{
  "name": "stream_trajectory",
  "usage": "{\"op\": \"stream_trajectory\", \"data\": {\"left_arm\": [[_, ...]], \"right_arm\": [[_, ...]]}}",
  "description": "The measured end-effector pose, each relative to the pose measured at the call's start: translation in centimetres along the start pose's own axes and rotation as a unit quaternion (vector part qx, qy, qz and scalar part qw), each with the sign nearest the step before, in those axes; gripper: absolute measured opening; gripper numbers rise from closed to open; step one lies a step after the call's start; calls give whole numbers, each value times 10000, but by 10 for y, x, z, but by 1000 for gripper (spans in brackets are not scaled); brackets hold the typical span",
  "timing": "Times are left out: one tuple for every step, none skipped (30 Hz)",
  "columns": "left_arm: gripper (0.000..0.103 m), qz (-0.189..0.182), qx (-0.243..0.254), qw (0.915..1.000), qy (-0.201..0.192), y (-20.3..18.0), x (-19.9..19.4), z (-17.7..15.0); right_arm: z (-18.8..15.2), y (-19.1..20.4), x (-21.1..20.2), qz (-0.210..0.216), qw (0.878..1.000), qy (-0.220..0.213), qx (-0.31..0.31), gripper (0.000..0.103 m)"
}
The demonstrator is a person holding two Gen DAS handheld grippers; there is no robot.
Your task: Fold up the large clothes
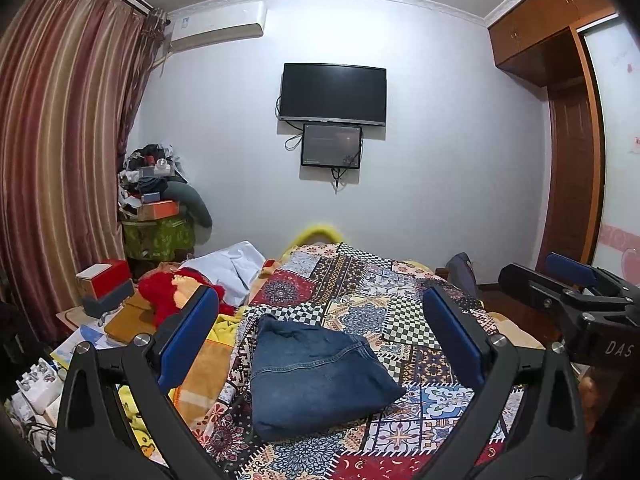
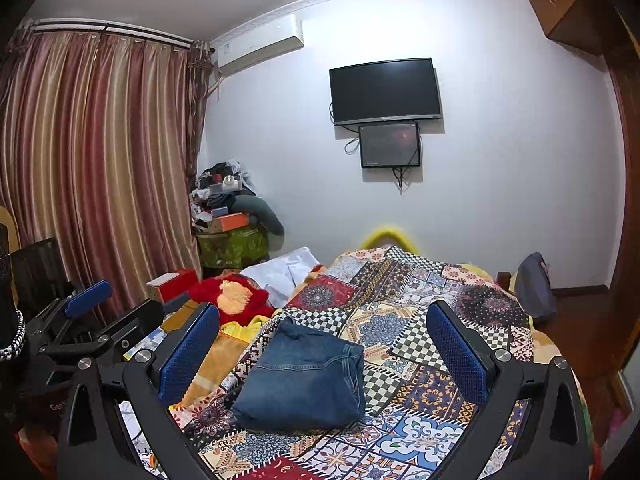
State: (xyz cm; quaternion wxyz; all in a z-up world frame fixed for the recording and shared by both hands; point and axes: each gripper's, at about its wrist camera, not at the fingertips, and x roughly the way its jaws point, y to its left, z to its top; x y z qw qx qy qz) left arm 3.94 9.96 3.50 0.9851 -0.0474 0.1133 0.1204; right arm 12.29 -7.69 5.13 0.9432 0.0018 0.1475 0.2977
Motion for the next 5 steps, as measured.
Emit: {"op": "stream_trajectory", "data": {"left_arm": [[103,-4,0,10000,0,0,0,0],[103,-10,6,10000,3,1,1,1],[103,-13,17,10000,9,0,1,1],[103,-14,23,10000,14,0,2,0],[103,-19,27,10000,24,0,2,0]], "right_arm": [[1,0,0,-8,10000,-1,6,103],[1,0,1,-10,10000,8,14,103],[1,0,1,-17,10000,15,23,103],[1,1,2,-27,10000,19,31,103],[0,1,2,-24,10000,18,32,103]]}}
